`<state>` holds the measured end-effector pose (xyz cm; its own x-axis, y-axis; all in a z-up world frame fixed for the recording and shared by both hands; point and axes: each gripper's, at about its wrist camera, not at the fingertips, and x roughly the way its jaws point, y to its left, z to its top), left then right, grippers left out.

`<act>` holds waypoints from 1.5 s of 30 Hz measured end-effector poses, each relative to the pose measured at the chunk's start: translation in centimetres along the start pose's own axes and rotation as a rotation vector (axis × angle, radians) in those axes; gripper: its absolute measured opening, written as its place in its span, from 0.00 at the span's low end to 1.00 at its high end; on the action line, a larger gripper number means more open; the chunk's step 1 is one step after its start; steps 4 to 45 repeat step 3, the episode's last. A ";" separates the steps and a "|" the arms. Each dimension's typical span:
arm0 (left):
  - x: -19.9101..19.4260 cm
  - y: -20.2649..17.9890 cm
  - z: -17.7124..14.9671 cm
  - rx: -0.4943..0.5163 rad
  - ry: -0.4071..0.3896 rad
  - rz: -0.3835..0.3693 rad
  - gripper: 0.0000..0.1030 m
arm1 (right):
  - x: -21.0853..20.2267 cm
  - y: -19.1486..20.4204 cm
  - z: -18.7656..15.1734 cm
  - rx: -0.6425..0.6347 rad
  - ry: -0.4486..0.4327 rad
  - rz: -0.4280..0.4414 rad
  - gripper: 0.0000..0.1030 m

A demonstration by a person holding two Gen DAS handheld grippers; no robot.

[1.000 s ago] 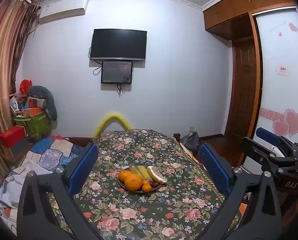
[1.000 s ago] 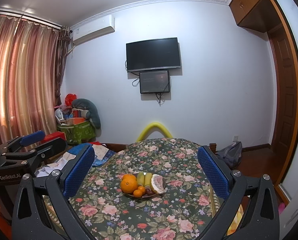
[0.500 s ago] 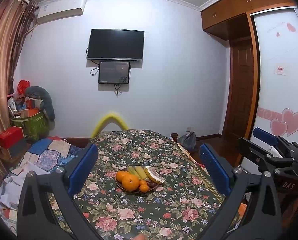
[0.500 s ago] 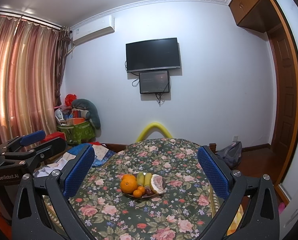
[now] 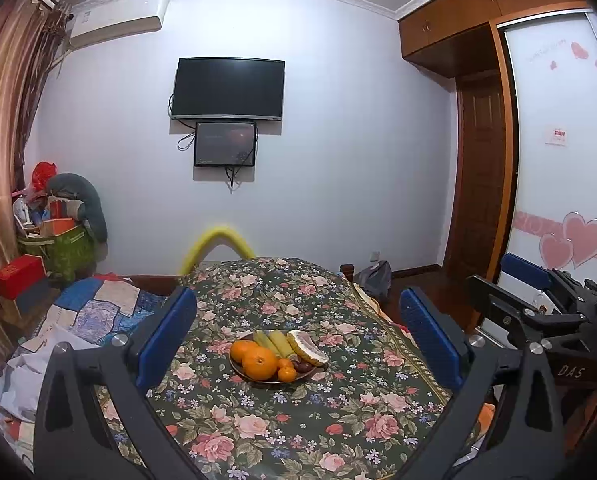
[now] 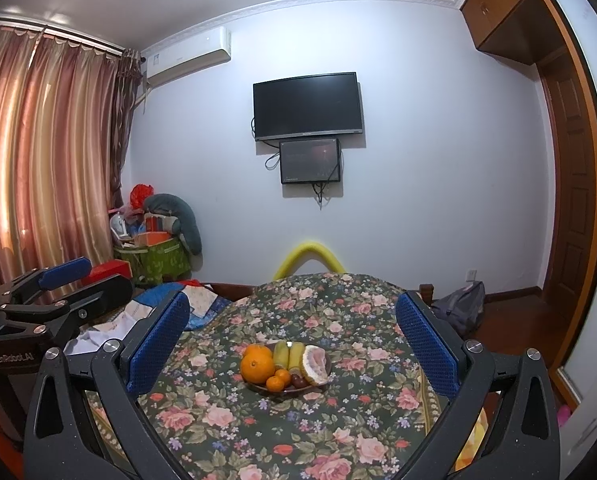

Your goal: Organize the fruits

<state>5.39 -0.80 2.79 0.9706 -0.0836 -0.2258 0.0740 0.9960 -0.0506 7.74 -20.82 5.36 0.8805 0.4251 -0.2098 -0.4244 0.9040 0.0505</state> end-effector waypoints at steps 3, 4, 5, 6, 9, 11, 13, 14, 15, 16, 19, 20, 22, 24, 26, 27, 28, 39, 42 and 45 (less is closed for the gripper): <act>0.2 0.2 -0.1 -0.008 0.003 0.001 1.00 | 0.2 0.1 -0.2 0.001 0.004 0.001 1.00; 0.2 0.2 -0.1 -0.008 0.003 0.001 1.00 | 0.2 0.1 -0.2 0.001 0.004 0.001 1.00; 0.2 0.2 -0.1 -0.008 0.003 0.001 1.00 | 0.2 0.1 -0.2 0.001 0.004 0.001 1.00; 0.2 0.2 -0.1 -0.008 0.003 0.001 1.00 | 0.2 0.1 -0.2 0.001 0.004 0.001 1.00; 0.2 0.2 -0.1 -0.008 0.003 0.001 1.00 | 0.2 0.1 -0.2 0.001 0.004 0.001 1.00; 0.2 0.2 -0.1 -0.008 0.003 0.001 1.00 | 0.2 0.1 -0.2 0.001 0.004 0.001 1.00; 0.2 0.2 -0.1 -0.008 0.003 0.001 1.00 | 0.2 0.1 -0.2 0.001 0.004 0.001 1.00; 0.2 0.2 -0.1 -0.008 0.003 0.001 1.00 | 0.2 0.1 -0.2 0.001 0.004 0.001 1.00; 0.2 0.2 -0.1 -0.008 0.003 0.001 1.00 | 0.2 0.1 -0.2 0.001 0.004 0.001 1.00; 0.2 0.2 -0.1 -0.008 0.003 0.001 1.00 | 0.2 0.1 -0.2 0.001 0.004 0.001 1.00; 0.2 0.2 -0.1 -0.008 0.003 0.001 1.00 | 0.2 0.1 -0.2 0.001 0.004 0.001 1.00; 0.2 0.2 -0.1 -0.008 0.003 0.001 1.00 | 0.2 0.1 -0.2 0.001 0.004 0.001 1.00; 0.2 0.2 -0.1 -0.008 0.003 0.001 1.00 | 0.2 0.1 -0.2 0.001 0.004 0.001 1.00; 0.2 0.2 -0.1 -0.008 0.003 0.001 1.00 | 0.2 0.1 -0.2 0.001 0.004 0.001 1.00; 0.2 0.2 -0.1 -0.008 0.003 0.001 1.00 | 0.2 0.1 -0.2 0.001 0.004 0.001 1.00; 0.2 0.2 -0.1 -0.008 0.003 0.001 1.00 | 0.2 0.1 -0.2 0.001 0.004 0.001 1.00; 0.2 0.2 -0.1 -0.008 0.003 0.001 1.00 | 0.2 0.1 -0.2 0.001 0.004 0.001 1.00; 0.2 0.2 -0.1 -0.008 0.003 0.001 1.00 | 0.2 0.1 -0.2 0.001 0.004 0.001 1.00; 0.2 0.2 -0.1 -0.008 0.003 0.001 1.00 | 0.2 0.1 -0.2 0.001 0.004 0.001 1.00; 0.2 0.2 -0.1 -0.008 0.003 0.001 1.00 | 0.2 0.1 -0.2 0.001 0.004 0.001 1.00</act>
